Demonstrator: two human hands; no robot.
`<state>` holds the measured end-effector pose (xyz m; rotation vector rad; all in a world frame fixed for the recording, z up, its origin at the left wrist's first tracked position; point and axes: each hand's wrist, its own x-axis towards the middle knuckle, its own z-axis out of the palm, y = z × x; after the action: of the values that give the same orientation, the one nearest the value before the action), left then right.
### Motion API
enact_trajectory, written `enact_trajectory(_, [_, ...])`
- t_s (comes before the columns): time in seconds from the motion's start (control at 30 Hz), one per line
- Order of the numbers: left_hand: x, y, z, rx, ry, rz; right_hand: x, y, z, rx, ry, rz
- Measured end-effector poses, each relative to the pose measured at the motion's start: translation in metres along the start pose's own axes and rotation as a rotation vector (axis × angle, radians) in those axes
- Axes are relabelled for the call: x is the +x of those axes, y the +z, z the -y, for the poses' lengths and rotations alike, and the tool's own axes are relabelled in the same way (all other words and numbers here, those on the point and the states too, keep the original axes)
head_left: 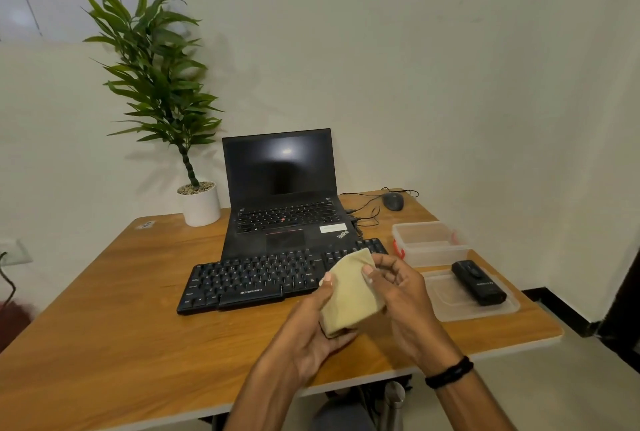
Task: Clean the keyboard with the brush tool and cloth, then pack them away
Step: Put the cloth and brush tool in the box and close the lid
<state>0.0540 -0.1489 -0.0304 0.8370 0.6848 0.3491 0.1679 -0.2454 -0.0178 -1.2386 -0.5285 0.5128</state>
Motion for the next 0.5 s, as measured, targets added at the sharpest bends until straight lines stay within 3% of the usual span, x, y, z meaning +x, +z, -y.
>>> enact_trajectory(0.37, [0.045,0.031,0.002,0.058,0.173,-0.084,0.025,-0.047,0.001,-0.204,0.051,-0.079])
enact_trajectory(0.5, [0.068,0.068,-0.007,0.101,0.199,-0.039,0.048,-0.073,0.017,-0.203,0.055,-0.138])
